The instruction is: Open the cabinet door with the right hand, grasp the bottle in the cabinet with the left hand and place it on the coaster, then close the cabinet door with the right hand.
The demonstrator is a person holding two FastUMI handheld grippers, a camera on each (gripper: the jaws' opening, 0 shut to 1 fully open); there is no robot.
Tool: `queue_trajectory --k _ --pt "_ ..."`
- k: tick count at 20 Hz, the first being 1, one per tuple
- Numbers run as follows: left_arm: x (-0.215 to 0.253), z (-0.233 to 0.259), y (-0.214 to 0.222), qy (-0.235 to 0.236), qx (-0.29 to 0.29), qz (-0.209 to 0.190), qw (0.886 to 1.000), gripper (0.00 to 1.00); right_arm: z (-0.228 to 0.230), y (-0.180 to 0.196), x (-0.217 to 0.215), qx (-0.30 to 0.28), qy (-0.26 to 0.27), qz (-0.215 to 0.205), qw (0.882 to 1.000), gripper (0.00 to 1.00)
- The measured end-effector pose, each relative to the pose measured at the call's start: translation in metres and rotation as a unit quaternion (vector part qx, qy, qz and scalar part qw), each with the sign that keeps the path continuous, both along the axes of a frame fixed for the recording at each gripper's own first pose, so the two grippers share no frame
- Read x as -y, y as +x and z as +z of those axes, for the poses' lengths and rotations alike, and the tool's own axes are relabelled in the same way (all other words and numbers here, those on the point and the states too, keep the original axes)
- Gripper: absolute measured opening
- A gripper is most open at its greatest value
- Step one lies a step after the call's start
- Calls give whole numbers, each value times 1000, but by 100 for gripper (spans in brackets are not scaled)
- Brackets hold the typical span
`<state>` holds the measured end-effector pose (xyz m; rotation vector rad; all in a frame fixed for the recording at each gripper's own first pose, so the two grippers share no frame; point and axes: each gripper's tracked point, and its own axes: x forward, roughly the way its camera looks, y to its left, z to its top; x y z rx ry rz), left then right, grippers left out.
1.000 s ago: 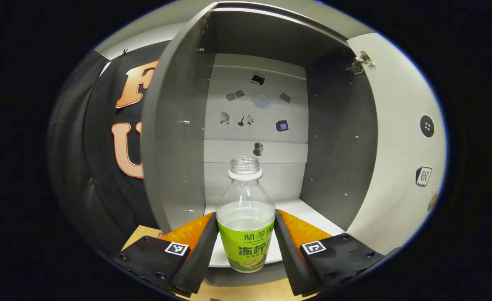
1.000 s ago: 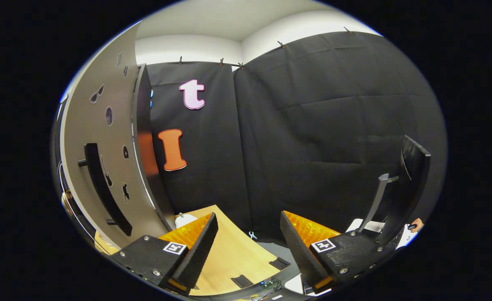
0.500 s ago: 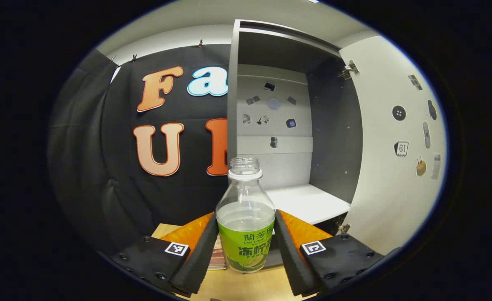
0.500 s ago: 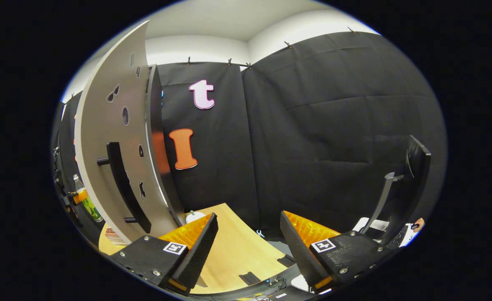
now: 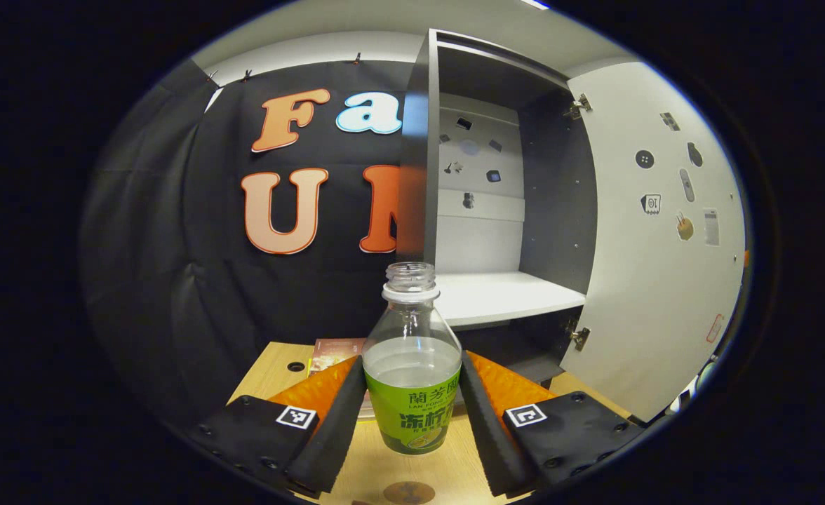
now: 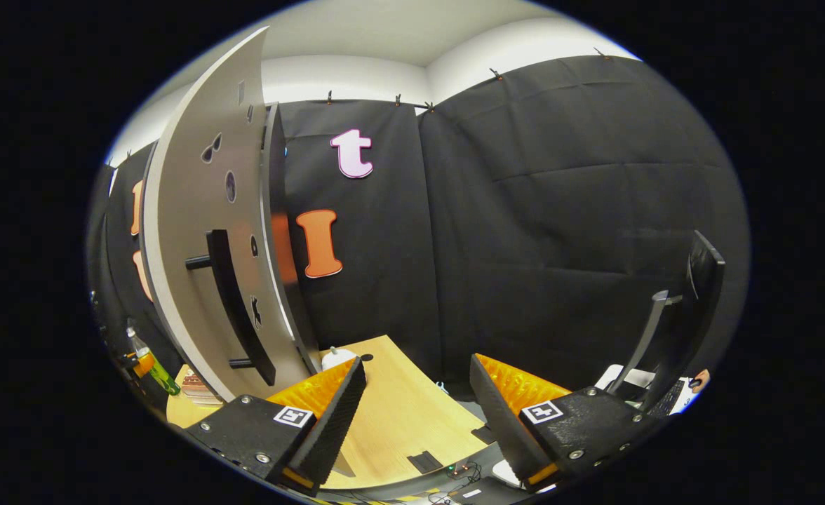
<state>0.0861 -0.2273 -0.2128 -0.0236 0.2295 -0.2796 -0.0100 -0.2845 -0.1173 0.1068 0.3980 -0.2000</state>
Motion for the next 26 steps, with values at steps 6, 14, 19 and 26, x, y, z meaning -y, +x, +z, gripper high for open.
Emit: queue_trajectory --k 6,14,19,26 --pt "-16 -62 -29 6 -28 0 1000 83 0 1 -9 -9 -4 5 1000 98" --pt "-23 -143 -49 8 -63 0 998 83 6 4 -8 -12 -19 -14 1000 97" --pt "-17 -178 -56 -3 -79 -5 997 83 5 2 -6 -15 -18 -31 999 93" --pt "-20 -207 -60 -2 -79 -2 997 83 9 0 -3 -18 -27 -45 998 93"
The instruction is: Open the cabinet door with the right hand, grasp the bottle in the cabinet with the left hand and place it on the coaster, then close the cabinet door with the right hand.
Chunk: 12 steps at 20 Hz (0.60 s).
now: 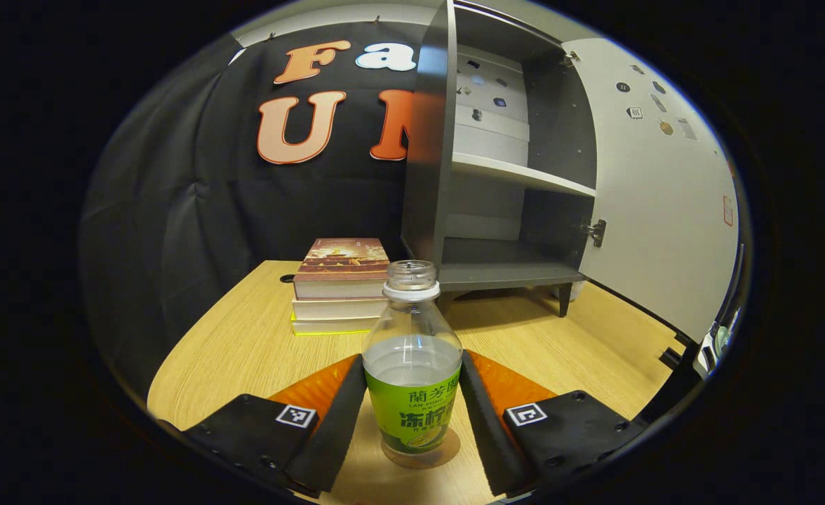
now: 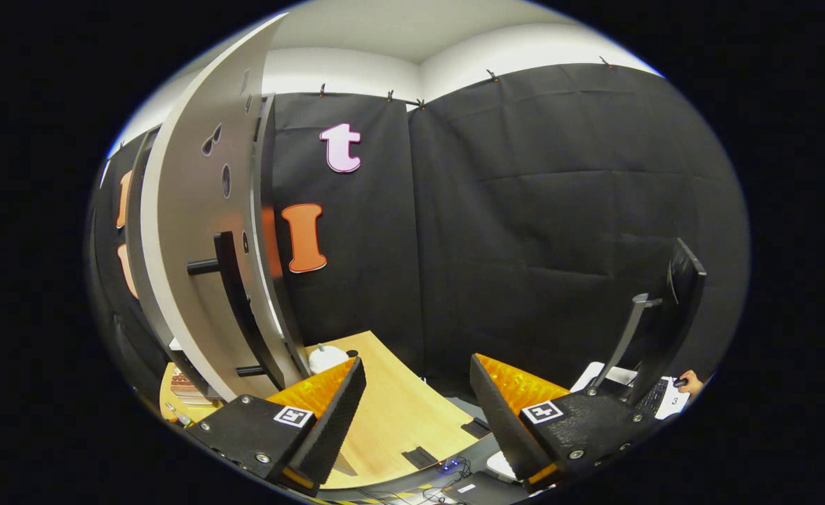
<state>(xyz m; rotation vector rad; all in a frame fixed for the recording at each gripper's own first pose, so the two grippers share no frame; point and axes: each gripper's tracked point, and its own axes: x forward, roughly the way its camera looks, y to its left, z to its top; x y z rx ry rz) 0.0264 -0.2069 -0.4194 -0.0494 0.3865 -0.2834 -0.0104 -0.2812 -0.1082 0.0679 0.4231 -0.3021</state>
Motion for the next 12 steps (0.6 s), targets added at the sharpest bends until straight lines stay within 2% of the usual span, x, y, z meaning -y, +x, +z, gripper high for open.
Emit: queue_trajectory --k 1,2,3,4,6,7,9,12 --pt "1 -3 1 0 0 1 1000 83 2 -1 1 1 -1 -2 1000 93" --pt "1 -5 0 0 0 1 1000 83 4 -2 1 2 -3 -3 1000 98" --pt "2 -8 0 1 -1 2 1000 83 5 -2 2 3 -5 -5 1000 98" --pt "2 -7 0 3 5 2 1000 83 7 -1 2 3 -6 -6 1000 93" --pt "5 -7 -2 10 10 -1 1000 83 7 -2 2 4 -7 -9 1000 93" --pt "6 -6 -3 14 11 -3 1000 83 7 -2 2 4 -5 -10 1000 98" --pt "9 -6 -8 26 11 -6 1000 83 4 -4 0 3 -3 -7 1000 93" --pt "11 -7 -13 40 12 -9 999 84 -3 -4 0 -1 2 -4 1000 93"
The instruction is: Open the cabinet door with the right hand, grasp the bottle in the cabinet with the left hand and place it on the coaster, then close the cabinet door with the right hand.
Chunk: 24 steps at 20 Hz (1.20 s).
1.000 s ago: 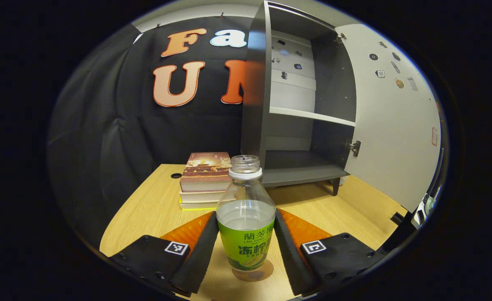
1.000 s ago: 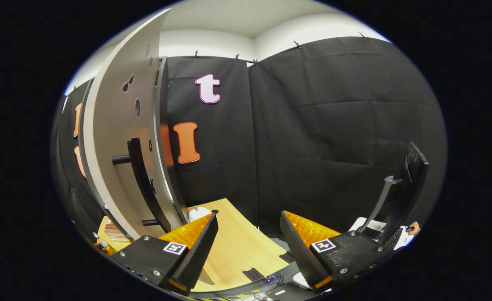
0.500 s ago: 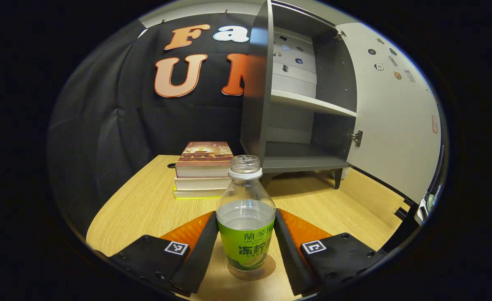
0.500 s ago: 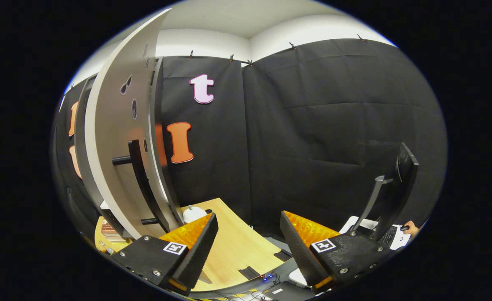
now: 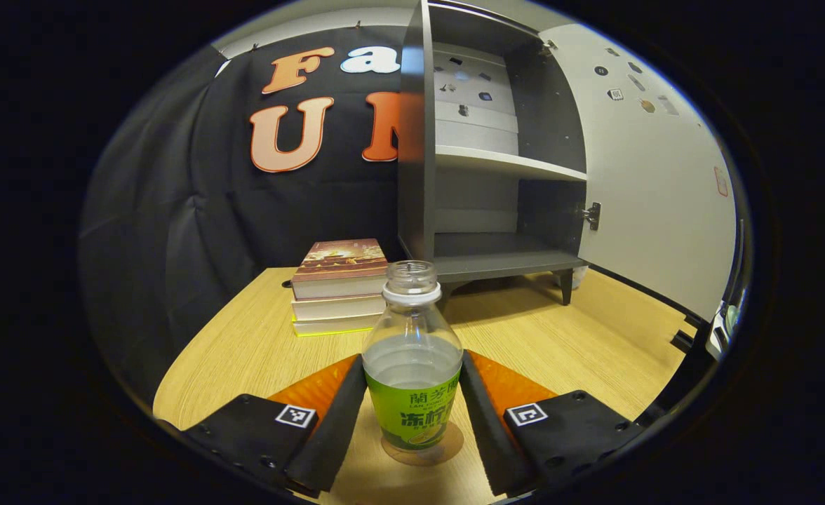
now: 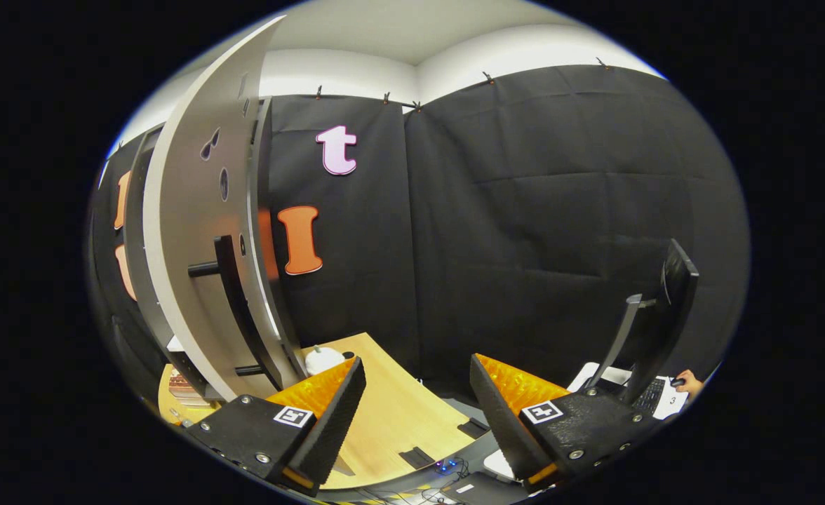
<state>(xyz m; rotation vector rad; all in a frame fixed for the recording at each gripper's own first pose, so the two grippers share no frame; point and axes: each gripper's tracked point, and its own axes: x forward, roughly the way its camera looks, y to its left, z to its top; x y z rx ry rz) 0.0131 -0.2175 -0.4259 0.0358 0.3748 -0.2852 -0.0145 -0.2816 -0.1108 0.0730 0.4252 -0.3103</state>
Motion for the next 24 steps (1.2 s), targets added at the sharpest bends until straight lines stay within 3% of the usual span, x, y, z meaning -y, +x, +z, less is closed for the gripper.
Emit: queue_trajectory --k 2,3,5,6,7,9,17,18,20,24 --pt "1 1 -1 4 0 1 1000 84 -2 2 0 -1 5 -1 1000 93" --pt "0 1 -1 5 -1 4 1000 84 -2 1 0 -1 7 -1 1000 97" --pt "-1 0 -1 0 -5 10 1000 85 -2 1 1 -2 8 0 1000 93" --pt "-3 0 -1 -3 -7 15 1000 85 -3 1 1 -2 8 0 1000 97" --pt "-5 2 -1 -8 -8 19 1000 84 -3 1 1 -2 8 1 1000 93" --pt "-5 4 0 -17 -8 23 1000 85 -3 1 2 -3 8 0 1000 97" --pt "-6 22 -1 -19 5 29 999 87 -13 0 2 -10 16 -2 1000 93" --pt "-8 25 0 -16 5 32 999 87 -15 1 2 -11 18 -1 1000 97" --pt "-10 33 0 -12 10 34 999 97 -19 2 0 -12 22 1 1000 97" --pt "-16 51 -3 -8 17 36 999 98 -31 3 -5 -22 28 12 999 93"
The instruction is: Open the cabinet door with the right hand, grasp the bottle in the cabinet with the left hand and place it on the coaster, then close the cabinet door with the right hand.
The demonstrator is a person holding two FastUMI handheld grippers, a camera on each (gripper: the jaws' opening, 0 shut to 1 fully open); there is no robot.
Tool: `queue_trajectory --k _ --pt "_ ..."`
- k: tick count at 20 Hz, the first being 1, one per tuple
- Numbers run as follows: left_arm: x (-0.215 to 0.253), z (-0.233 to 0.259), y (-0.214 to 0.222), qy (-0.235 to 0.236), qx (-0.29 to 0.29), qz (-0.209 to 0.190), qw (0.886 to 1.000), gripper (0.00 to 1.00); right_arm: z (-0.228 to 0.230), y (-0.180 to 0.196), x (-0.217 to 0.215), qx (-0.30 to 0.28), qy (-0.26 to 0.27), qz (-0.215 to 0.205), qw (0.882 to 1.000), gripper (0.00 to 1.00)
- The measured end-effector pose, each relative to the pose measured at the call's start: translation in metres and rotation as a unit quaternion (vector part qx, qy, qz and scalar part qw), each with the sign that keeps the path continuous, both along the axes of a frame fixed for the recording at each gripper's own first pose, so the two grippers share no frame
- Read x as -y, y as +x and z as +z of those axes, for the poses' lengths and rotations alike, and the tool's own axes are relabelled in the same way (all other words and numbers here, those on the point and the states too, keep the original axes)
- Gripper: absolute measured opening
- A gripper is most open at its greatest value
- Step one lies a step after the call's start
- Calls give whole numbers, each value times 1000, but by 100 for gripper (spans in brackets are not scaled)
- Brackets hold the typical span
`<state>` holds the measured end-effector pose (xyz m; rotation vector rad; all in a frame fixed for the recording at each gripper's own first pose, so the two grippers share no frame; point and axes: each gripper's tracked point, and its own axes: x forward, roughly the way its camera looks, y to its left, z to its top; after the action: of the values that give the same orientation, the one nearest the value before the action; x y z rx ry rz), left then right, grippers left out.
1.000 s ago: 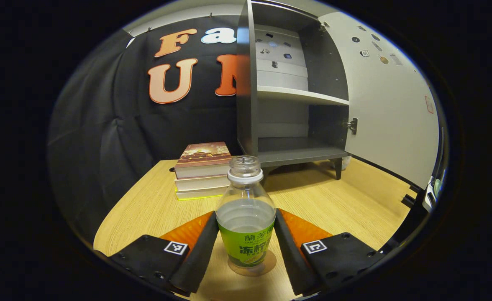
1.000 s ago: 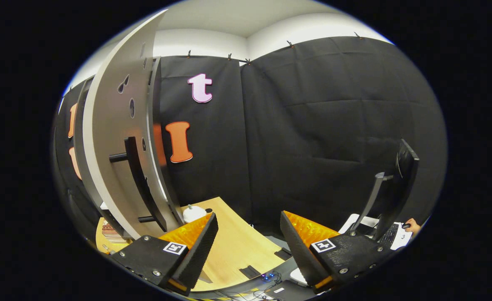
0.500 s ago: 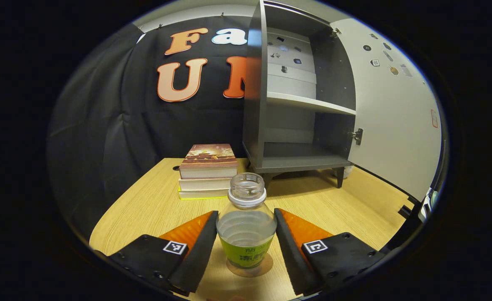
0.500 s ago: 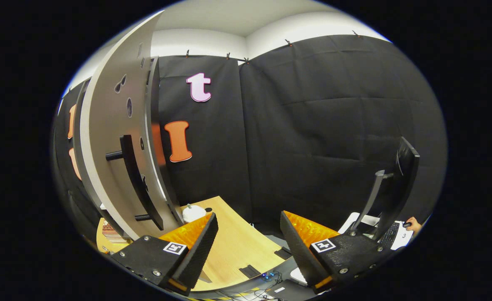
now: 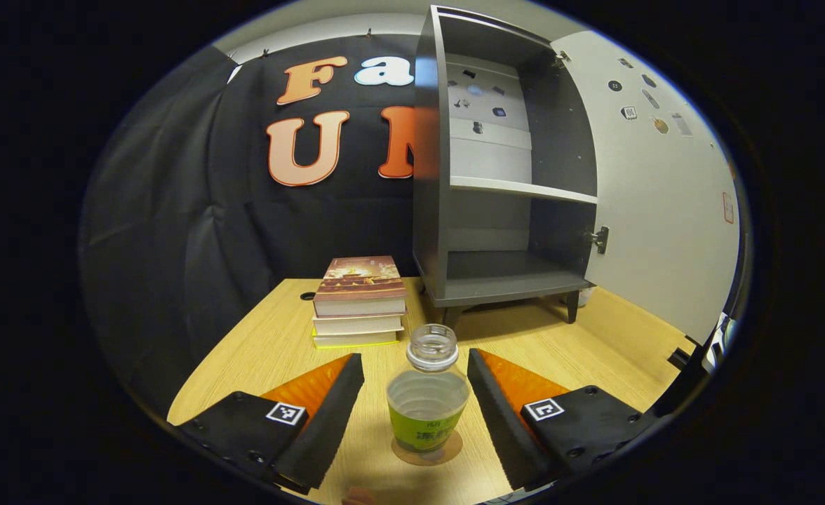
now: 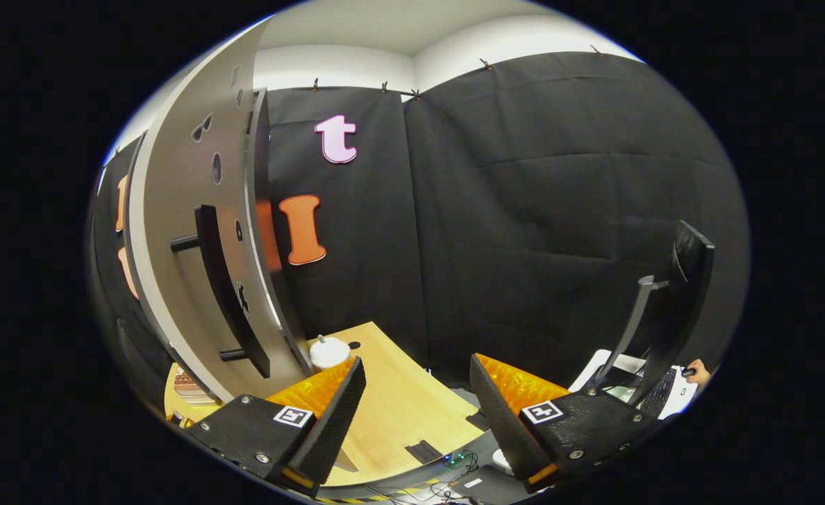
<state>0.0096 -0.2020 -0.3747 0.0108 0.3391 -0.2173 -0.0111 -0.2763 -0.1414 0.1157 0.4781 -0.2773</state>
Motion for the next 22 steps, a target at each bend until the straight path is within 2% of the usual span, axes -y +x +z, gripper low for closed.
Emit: queue_trajectory --k 6,9,15,19,20,21,22 --pt "1 45 -17 5 12 -5 1000 97 -29 6 -13 -21 20 27 999 93" --pt "0 73 -26 23 10 -6 1000 97 -47 12 -23 -34 30 47 998 93" --pt "-9 170 -29 1 44 10 999 99 -59 18 -50 -44 35 113 992 93" --pt "-26 242 -25 10 81 33 996 97 -50 22 -66 -34 28 156 987 93" --pt "-30 256 -24 10 85 39 996 96 -49 24 -71 -32 29 166 985 98" --pt "-33 270 -24 6 87 45 995 97 -48 26 -77 -31 31 176 983 93" --pt "-36 283 -24 -1 89 48 995 99 -48 26 -81 -29 34 185 982 93"
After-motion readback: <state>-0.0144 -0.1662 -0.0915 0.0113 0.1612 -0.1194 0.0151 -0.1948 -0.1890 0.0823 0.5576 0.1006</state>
